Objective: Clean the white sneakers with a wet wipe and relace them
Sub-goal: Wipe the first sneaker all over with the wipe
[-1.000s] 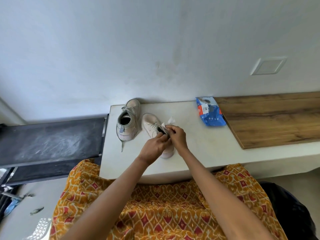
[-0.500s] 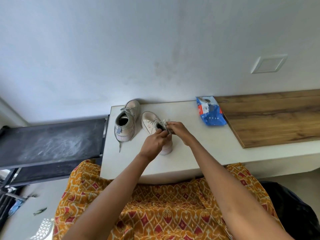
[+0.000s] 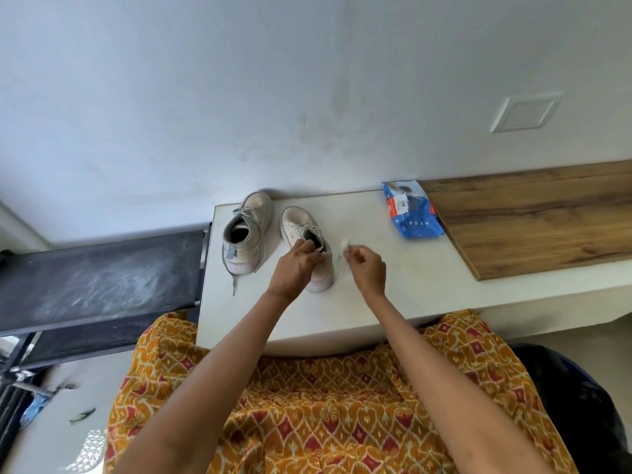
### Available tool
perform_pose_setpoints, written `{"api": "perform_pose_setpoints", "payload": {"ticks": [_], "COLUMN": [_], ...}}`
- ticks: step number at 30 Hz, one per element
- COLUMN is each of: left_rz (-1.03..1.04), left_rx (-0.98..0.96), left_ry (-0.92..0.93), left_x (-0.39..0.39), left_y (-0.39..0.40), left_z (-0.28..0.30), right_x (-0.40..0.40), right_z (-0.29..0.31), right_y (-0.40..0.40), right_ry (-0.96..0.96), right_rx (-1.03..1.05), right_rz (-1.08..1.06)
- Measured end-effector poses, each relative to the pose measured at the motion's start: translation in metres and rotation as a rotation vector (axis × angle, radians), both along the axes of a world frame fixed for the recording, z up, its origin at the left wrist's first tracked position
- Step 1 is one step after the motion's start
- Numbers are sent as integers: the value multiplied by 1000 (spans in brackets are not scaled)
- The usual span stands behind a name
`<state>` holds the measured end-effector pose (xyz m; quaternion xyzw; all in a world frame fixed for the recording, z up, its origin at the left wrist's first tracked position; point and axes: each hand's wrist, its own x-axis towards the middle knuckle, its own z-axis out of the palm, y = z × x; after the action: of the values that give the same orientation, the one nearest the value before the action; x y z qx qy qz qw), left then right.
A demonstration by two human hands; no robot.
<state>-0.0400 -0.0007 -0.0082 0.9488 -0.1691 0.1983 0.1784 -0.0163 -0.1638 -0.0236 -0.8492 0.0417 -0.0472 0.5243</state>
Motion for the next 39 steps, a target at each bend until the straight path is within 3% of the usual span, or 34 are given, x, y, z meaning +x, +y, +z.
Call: {"api": "perform_pose_setpoints", "payload": {"ticks": [3,8,11,15,17,20,24,30,36,39], "left_rz": [-12,-20,-28,-7,3,15,32,60,75,82], "left_rx": [-2,-85,-106,-132,-130,-126,-129,-120,-105,-103], "left_ry": [43,85,67,59,54,53,33,3,25,41], "left_x": [16,38,39,41,41,40,37,37,36,34], "left_y": [5,16,20,22,23,21,17,15,15,14], "left_z": [2,1,-3,-11,-9,-5,-1,-8,-5,-2], "right_x": [27,40,23,7,14,40,57,5,-29,-12], "right_z": [10,-19,-33,-48,-44,-27,-23,-36,-55,-44], "right_y": [13,44,45,23,18,28,47,58,51,46], "right_ry": [40,152,77,-1,0,113,237,-36,-136,-73], "right_rx": [56,-65,-100,-210,-177,55,28,-65,-203,-34], "right_rz": [-103,-56,-96,39,-14,-209,-38,-214,-39,-143]}}
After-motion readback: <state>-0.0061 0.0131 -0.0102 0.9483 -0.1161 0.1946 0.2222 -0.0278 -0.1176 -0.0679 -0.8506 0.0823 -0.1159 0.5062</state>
